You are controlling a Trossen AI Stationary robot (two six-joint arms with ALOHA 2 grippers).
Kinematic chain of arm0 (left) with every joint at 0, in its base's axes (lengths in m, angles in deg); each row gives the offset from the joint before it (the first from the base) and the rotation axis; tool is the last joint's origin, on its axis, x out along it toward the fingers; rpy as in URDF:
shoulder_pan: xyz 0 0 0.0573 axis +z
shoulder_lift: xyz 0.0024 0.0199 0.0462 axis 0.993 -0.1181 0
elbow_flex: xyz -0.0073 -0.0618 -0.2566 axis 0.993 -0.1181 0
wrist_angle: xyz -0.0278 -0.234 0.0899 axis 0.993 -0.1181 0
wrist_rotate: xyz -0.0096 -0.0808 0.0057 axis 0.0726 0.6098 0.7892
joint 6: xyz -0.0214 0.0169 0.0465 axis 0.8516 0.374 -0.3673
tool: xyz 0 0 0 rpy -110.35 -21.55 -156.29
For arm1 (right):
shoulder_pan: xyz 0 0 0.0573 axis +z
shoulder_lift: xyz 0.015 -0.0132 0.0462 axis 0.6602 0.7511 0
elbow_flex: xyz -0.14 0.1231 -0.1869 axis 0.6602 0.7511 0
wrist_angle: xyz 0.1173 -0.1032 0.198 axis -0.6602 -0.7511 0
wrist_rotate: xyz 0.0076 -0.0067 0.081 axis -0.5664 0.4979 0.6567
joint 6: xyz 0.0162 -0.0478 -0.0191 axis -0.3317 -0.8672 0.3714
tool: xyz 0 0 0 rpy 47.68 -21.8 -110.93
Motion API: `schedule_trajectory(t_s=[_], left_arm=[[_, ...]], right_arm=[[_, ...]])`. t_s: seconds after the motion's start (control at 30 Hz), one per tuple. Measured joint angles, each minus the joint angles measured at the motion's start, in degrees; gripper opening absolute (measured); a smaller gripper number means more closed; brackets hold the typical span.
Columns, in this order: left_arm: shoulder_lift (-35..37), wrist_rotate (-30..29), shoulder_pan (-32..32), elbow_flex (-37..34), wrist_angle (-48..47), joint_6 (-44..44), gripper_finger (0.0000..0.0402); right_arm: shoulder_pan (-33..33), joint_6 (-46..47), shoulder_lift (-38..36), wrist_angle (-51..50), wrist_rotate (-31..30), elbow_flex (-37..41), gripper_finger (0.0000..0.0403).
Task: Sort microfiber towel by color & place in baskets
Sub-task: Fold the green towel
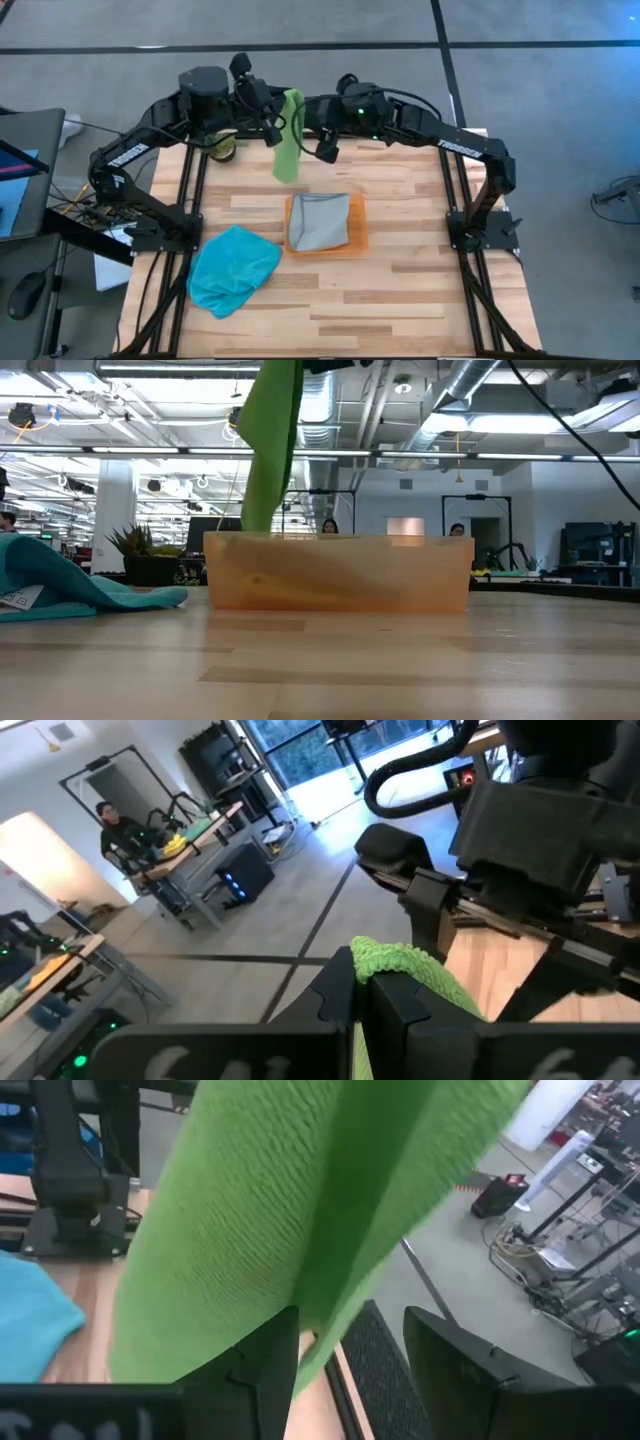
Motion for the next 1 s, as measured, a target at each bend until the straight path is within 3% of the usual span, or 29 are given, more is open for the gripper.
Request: schedule_trajectory(t_s=[0.23, 0.63, 1.0], left_arm=[[0.0, -0.05, 0.0, -0.02, -0.77, -0.83, 0.0], [0.11, -0.13, -0.28, -0.05, -0.79, -1.69, 0.0], [1.97, -0.29, -1.36, -0.1, 2.04, -4.16, 0.0]], right_arm=[[-0.59, -0.14, 0.08, 3.38, 4.01, -0.02, 0.0205], [-2.67, 1.41, 2.56, -0.11, 4.62, -0.03, 0.0202], [-2.69, 1.84, 5.66, -2.85, 6.74, -0.11, 0.0128]])
